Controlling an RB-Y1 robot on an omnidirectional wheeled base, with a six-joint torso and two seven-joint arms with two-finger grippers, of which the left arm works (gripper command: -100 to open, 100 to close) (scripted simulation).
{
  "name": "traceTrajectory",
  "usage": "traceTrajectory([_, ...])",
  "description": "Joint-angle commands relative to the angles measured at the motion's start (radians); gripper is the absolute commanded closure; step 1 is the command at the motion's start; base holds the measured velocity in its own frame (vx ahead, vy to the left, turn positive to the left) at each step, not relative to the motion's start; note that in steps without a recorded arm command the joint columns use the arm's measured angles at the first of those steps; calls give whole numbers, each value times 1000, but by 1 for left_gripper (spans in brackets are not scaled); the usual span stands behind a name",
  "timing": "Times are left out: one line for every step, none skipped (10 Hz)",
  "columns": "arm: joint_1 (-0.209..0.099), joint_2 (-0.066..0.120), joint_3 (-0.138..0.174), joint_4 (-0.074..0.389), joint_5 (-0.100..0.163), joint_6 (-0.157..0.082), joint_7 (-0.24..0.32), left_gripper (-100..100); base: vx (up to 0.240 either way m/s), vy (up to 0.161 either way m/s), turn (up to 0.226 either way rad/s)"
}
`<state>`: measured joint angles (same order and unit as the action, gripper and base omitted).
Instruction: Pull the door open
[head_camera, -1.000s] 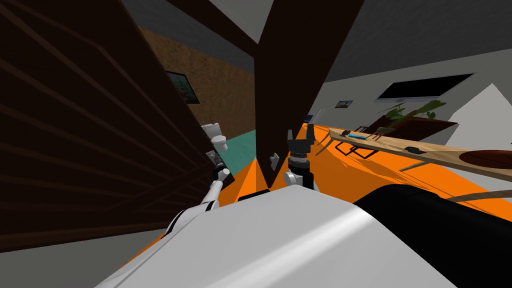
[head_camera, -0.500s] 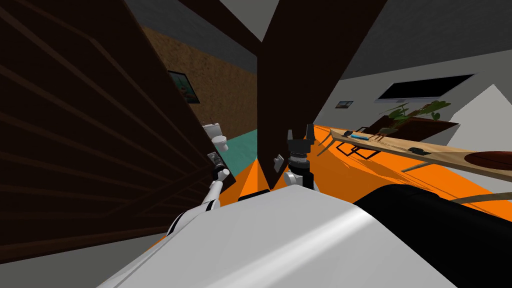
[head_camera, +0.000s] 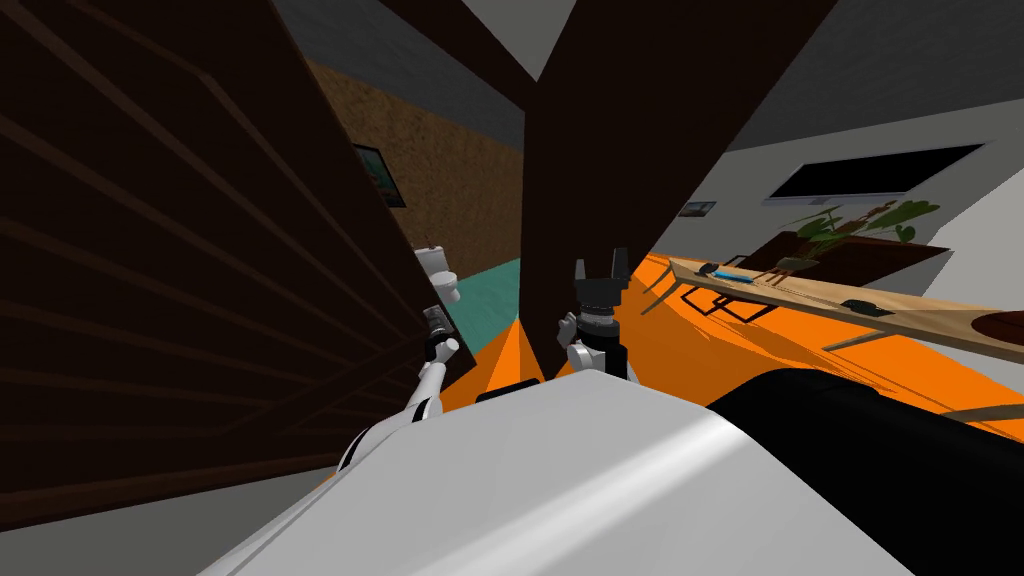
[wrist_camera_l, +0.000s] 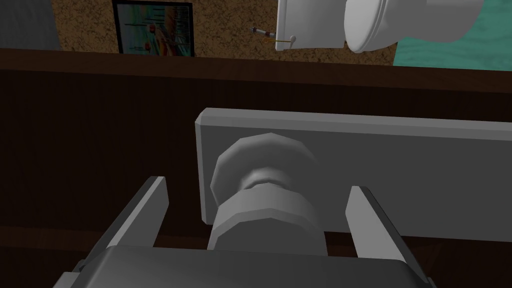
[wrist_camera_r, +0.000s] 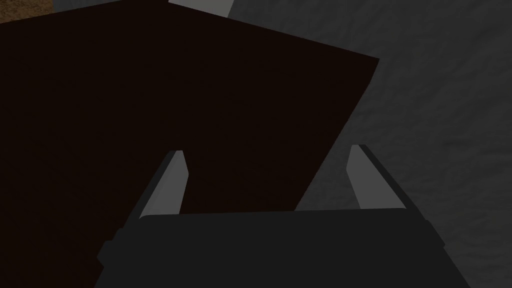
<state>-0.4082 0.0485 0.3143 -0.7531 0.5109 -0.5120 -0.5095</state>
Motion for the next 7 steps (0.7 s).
traceTrajectory([0, 0, 0, 0, 0, 0, 0, -100, 23, 40, 9])
traceTrajectory([0, 0, 0, 0, 0, 0, 0, 100, -3, -5, -10])
traceTrajectory([0, 0, 0, 0, 0, 0, 0, 100, -10, -16, 4])
traceTrajectory([0, 0, 0, 0, 0, 0, 0, 100, -5, -11, 6])
traceTrajectory([0, 0, 0, 0, 0, 0, 0, 100, 0, 0, 0])
traceTrajectory([0, 0, 0, 0, 0, 0, 0, 100, 0, 0, 0])
traceTrajectory([0, 0, 0, 0, 0, 0, 0, 100, 0, 0, 0])
